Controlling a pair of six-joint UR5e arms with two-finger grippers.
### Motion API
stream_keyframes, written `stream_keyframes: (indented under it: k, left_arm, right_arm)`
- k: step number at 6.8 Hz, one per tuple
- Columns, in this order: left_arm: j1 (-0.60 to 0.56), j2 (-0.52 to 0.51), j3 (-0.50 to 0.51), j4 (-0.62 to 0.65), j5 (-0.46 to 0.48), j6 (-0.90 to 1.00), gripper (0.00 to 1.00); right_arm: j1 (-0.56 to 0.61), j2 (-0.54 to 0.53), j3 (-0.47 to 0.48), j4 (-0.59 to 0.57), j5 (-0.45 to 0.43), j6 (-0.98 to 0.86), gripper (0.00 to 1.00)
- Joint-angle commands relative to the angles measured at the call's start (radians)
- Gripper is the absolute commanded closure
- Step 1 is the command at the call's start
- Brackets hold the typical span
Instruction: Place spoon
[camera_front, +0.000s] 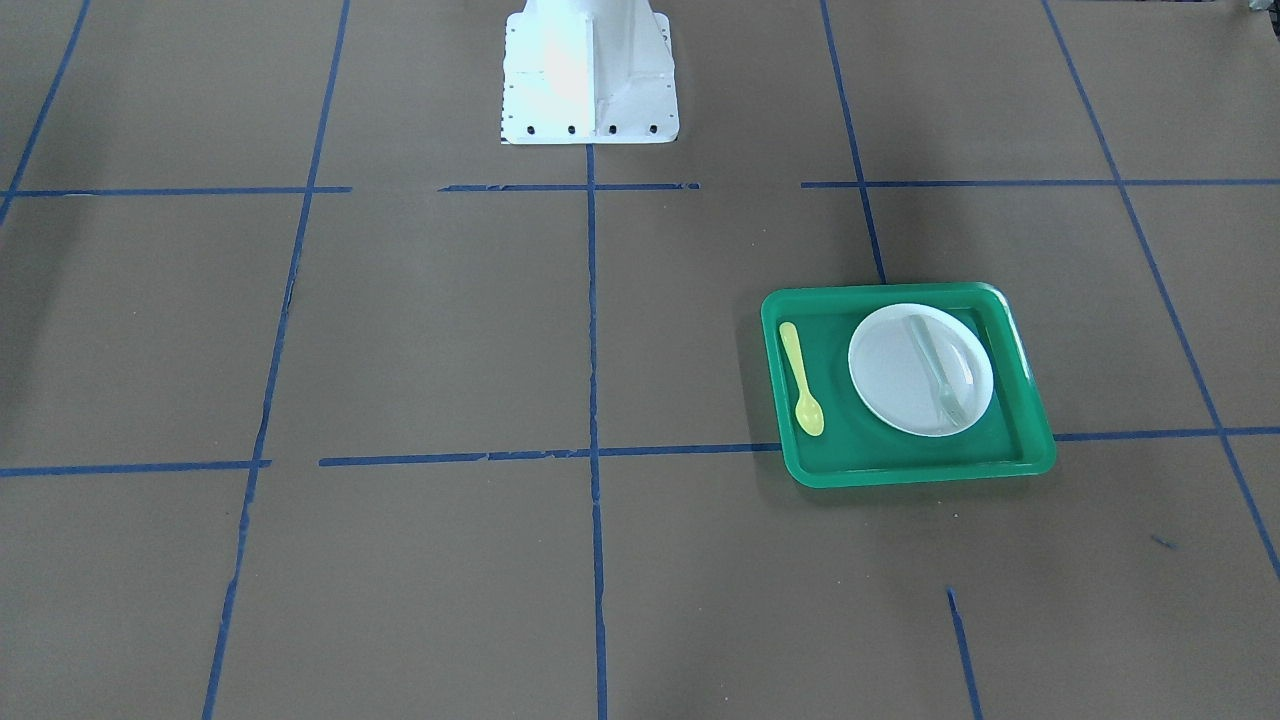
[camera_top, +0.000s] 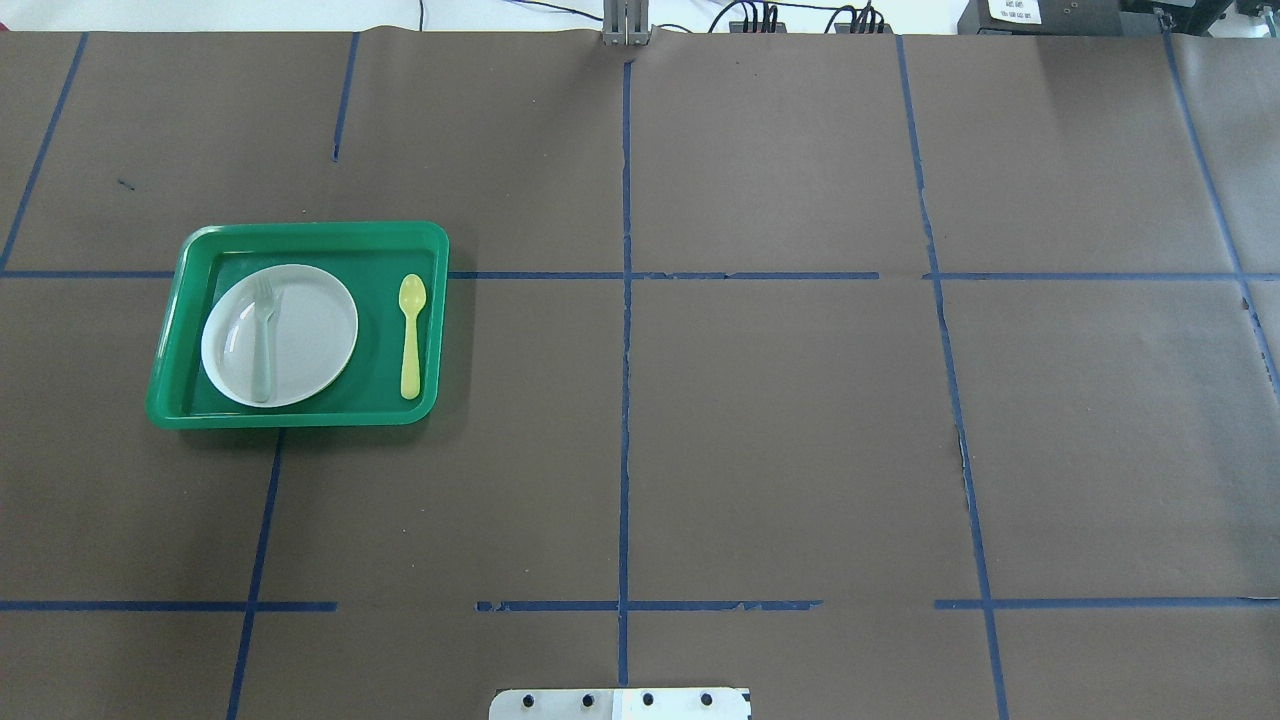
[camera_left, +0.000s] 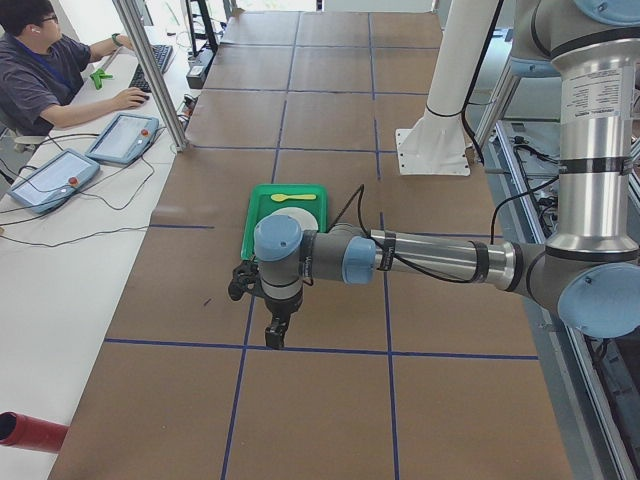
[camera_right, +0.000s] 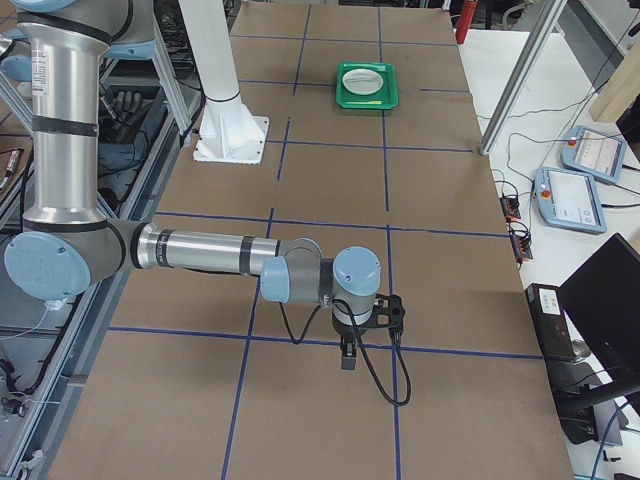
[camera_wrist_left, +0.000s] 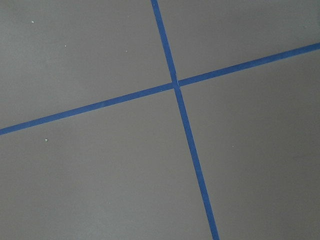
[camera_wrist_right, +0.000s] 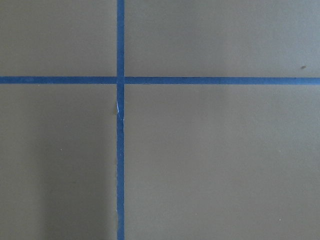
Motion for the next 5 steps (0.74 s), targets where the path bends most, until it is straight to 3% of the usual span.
stream_keyframes:
  k: [1,5]
  left_arm:
    - [-0.007,0.001,0.014,0.005,-0.005,0.008,0.00]
    - [-0.005,-0.022,0.028,-0.018,-0.005,0.010,0.00]
  right_arm:
    - [0.000,0.000,0.000,0.001,0.000,0.000,0.00]
    - [0.000,0.000,0.000,0.001,0.000,0.000,0.00]
